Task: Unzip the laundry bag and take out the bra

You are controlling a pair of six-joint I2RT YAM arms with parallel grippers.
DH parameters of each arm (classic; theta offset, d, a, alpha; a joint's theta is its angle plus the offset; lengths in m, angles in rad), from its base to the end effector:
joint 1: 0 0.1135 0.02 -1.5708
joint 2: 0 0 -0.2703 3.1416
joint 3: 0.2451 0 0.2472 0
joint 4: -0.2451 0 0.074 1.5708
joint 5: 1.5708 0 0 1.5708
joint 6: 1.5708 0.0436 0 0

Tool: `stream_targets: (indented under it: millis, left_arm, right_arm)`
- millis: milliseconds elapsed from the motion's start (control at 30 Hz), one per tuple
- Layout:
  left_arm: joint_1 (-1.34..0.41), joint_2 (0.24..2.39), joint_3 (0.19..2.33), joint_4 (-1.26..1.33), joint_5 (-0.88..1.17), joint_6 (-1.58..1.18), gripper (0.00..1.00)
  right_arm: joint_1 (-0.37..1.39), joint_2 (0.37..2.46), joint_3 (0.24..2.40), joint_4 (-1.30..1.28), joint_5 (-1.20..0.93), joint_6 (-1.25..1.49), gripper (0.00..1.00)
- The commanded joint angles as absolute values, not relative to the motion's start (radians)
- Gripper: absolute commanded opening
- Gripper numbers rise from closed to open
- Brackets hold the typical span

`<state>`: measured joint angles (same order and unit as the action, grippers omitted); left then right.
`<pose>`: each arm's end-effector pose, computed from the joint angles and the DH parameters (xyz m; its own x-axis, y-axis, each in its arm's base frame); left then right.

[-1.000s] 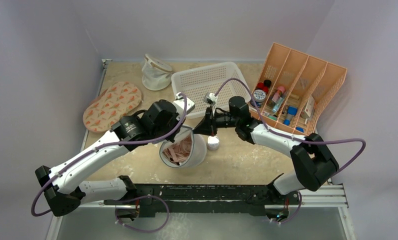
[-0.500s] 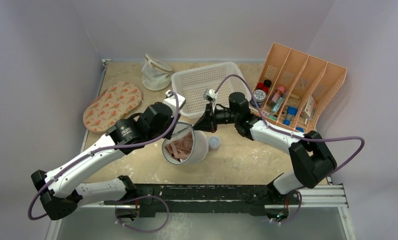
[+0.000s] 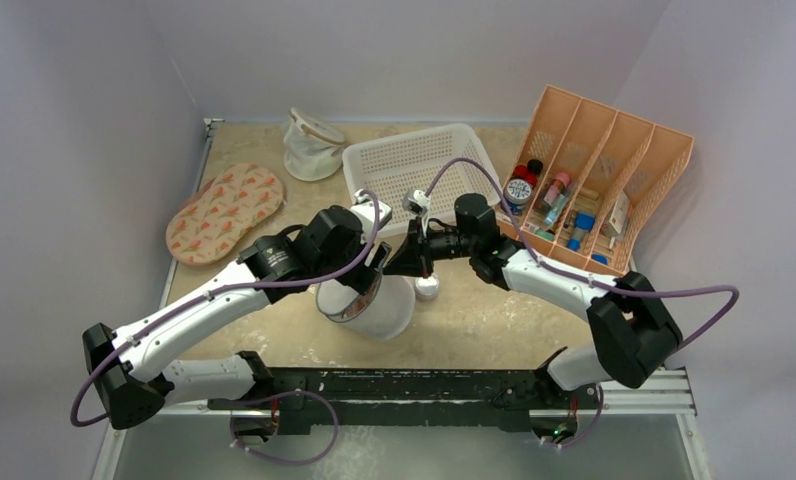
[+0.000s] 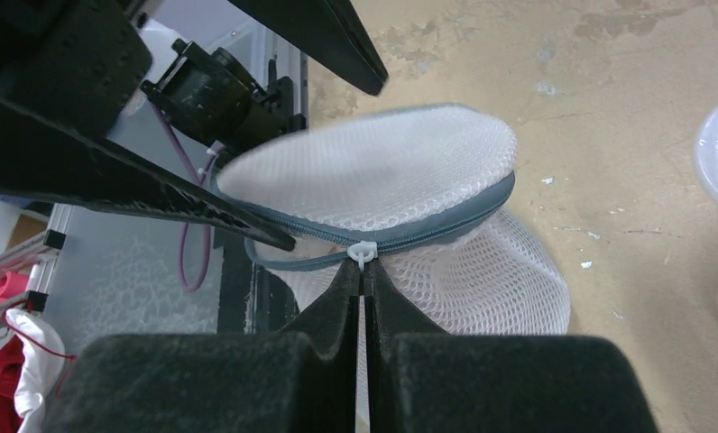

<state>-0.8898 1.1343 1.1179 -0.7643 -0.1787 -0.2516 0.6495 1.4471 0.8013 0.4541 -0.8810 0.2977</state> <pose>0.1505 -0.1735 0.3322 -0.5997 0.3509 -0.7192 0.5532 0.8312 -0.0557 0.2298 0.2168 0.2659 -0.4348 -0.0958 -0.8954 -0.9000 0.0805 0.4285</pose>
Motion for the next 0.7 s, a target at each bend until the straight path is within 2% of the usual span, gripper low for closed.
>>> stream_targets:
  millis: [0,267,333,533,667]
  left_arm:
    - [-0.896,1.146,1.151,-0.722,-0.109,-0.216,0.71]
    - [-0.903,1.143,1.133,-0.728,-0.099,-0.218,0.71]
    - [-0.903,1.143,1.128,-0.731,-0.119,-0.221,0.64]
    - [-0.904,1.131,1.142,-0.752,-0.155,-0.227,0.36]
    - [-0.904,1.123,1.161,-0.777,-0.138,-0.229,0.22]
  right_arm:
    - [0.654,1.388,0.791,0.511,-0.9,0.329,0.0]
    - [0.655,1.383,0.783,0.548,-0.904,0.358,0.0]
    - [0.655,1.386,0.784,0.553,-0.904,0.361,0.0]
    - [0.655,1.385,0.774,0.539,-0.897,0.349,0.0]
    - [0.653,1.393,0.77,0.525,-0.895,0.343,0.0]
